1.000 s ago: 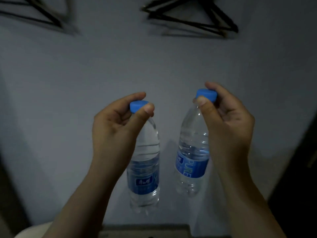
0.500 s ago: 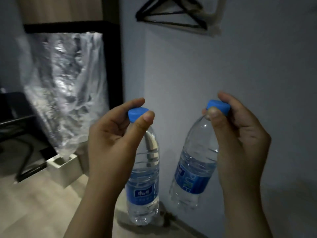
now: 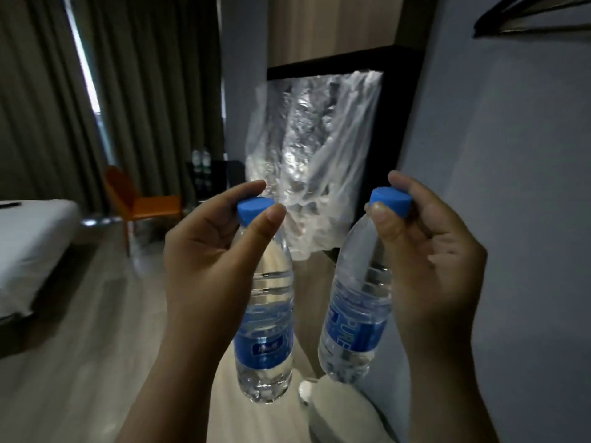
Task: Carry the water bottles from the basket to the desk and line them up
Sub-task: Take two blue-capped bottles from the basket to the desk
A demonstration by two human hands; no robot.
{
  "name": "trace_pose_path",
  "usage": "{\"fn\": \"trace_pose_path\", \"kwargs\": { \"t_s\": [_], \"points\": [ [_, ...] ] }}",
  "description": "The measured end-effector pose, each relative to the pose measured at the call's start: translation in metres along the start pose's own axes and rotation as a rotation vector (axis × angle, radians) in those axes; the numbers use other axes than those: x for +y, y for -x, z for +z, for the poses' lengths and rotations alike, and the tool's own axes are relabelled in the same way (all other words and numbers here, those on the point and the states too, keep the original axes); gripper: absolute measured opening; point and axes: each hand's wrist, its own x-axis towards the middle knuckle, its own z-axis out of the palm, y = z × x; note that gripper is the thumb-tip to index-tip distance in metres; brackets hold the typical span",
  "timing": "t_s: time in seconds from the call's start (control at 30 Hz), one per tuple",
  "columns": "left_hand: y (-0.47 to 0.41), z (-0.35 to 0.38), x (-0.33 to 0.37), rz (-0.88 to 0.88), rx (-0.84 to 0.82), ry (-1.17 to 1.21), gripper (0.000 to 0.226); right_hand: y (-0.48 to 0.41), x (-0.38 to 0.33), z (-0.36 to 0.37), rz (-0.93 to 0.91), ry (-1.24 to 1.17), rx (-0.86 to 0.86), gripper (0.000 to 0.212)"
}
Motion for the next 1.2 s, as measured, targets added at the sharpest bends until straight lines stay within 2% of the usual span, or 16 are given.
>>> {"fn": "trace_pose_path", "kwargs": {
  "t_s": [0.2,0.47,0.87,1.2],
  "points": [
    [-0.017,-0.017,-0.005,0.082,0.167,-0.141,0.043,-0.025,0.039,0.039,0.029,-0.186,-0.204,0.033],
    [-0.046,-0.059,-0.037,0.065,0.3,-0.263,0.04,-0.026,0.099,0.112,0.141,-0.327,-0.359,0.034],
    [-0.164,-0.167,-0.091,0.105,0.341,-0.304,0.049,-0.05,0.16,0.27,0.102,-0.32,-0.389,0.034],
    [-0.251,-0.228,-0.151,0.057,0.34,-0.35,0.044,-0.07,0.22,0.369,0.152,-0.293,-0.35,0.036]
  ]
}}
